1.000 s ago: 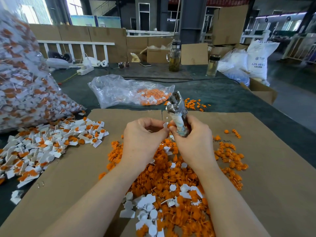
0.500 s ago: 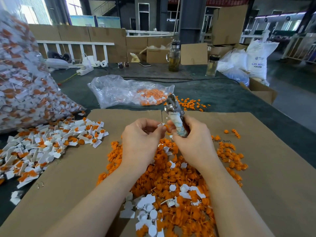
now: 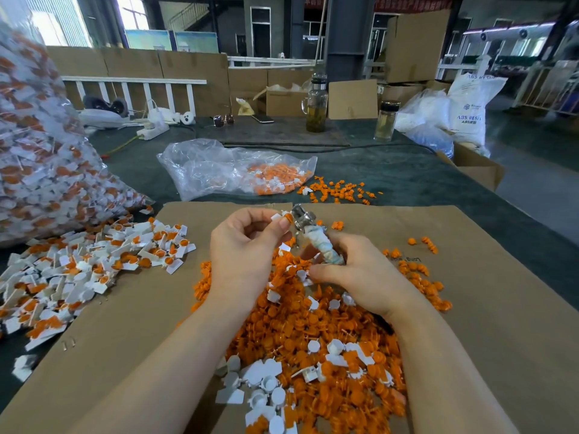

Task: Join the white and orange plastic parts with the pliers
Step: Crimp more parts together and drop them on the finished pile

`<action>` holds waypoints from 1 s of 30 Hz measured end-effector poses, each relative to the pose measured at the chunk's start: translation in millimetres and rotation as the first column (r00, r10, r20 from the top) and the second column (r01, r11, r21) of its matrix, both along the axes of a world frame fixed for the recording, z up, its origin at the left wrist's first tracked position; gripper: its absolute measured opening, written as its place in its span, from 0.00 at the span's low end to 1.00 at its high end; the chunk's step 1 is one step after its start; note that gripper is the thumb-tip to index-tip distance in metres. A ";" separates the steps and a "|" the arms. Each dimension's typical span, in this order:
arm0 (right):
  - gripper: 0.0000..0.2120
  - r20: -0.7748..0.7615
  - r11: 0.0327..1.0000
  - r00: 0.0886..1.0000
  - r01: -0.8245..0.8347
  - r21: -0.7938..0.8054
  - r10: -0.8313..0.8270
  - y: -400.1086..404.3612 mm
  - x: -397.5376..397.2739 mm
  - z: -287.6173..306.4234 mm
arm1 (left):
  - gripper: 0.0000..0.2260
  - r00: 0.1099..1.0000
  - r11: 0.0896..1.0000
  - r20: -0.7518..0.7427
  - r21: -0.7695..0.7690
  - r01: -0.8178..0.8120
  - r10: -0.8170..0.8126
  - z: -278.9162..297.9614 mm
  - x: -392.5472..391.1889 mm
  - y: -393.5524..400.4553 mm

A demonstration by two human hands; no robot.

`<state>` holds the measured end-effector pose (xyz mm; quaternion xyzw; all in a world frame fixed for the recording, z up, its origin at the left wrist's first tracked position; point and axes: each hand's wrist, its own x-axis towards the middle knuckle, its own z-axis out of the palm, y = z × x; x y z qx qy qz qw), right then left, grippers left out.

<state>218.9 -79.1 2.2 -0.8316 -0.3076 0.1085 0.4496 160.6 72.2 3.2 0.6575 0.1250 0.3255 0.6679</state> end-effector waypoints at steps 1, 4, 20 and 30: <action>0.09 -0.005 1.000 1.000 -0.018 -0.009 0.018 0.0 -0.1 0.0 | 0.02 1.000 1.000 0.009 0.011 0.006 -0.006 0.3 -0.5 -0.2; 0.07 -0.017 0.999 0.999 -0.046 -0.003 0.046 0.4 0.4 -1.5 | 0.03 0.999 1.000 0.027 0.014 0.026 -0.027 1.2 -1.5 -0.5; 0.04 0.142 0.997 0.990 -0.003 -0.075 0.014 9.5 0.7 -8.9 | 0.04 0.994 0.992 0.078 -0.099 0.082 -0.074 3.1 -1.0 0.4; 0.03 0.336 0.974 0.932 0.185 -0.128 -0.133 15.1 5.6 -18.3 | 0.02 0.997 0.771 0.020 -0.635 -0.046 0.076 1.2 4.1 24.5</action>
